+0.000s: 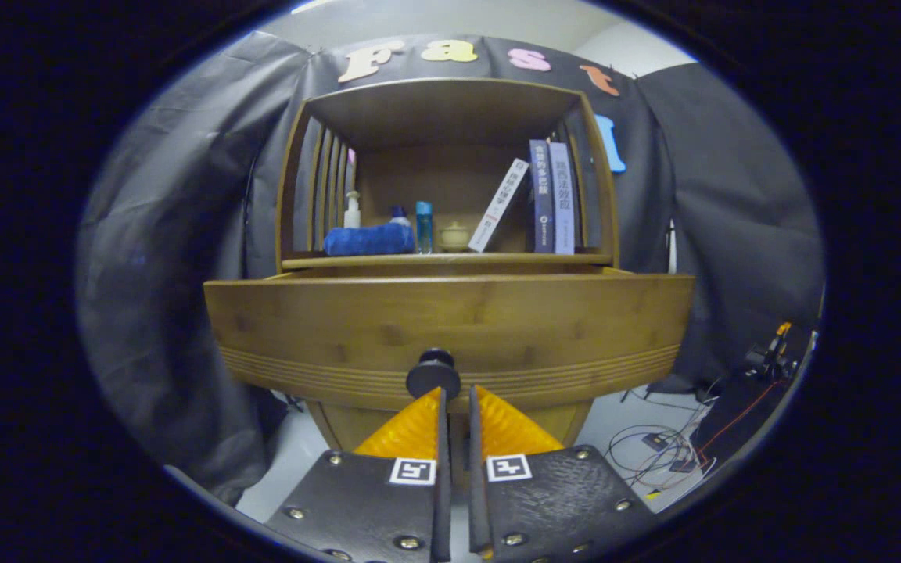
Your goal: Pull open the drawer, take out the items inside it, and place them on the countertop above the cabinet.
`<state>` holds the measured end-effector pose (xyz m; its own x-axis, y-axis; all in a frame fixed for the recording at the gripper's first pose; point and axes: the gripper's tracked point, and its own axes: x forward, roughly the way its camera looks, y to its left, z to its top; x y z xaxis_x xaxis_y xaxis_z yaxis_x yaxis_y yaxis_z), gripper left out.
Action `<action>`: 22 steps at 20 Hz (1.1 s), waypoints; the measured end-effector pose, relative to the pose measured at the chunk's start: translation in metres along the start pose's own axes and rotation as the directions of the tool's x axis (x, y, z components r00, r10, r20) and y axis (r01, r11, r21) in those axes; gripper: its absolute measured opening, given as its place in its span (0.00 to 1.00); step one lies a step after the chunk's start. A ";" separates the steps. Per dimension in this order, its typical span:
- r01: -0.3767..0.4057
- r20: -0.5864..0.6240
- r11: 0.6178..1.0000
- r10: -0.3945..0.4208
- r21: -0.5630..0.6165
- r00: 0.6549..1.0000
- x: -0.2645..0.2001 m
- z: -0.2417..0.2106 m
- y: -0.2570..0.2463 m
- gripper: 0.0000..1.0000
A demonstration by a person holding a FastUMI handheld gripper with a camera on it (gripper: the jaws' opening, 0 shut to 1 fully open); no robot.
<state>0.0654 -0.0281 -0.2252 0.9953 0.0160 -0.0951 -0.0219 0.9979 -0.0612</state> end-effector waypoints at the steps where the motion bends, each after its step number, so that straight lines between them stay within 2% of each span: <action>1: 0.018 -0.003 1.000 -0.018 -0.015 1.000 -0.001 0.004 -0.005 0.10; 3: 0.015 0.038 1.000 -0.014 -0.018 0.999 -0.006 0.025 -0.004 0.08; 5: 0.005 0.073 1.000 -0.003 -0.022 0.997 -0.013 0.048 0.001 0.20; 7: 0.012 0.076 1.000 -0.010 -0.019 0.997 -0.014 0.066 0.005 0.40; 11: -0.012 -0.004 1.000 0.012 -0.009 1.000 -0.003 0.088 0.016 0.79; 13: 0.023 -0.041 1.000 -0.023 -0.014 0.999 0.006 0.100 0.011 0.99; 18: -0.014 -0.151 1.000 0.014 0.001 0.988 0.048 0.118 0.024 0.99; 22: 0.001 -0.331 0.995 0.031 0.097 0.943 0.089 0.103 0.025 0.99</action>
<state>0.1635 0.0051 -0.1327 0.9069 0.0257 -0.4205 -0.0117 0.9993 0.0358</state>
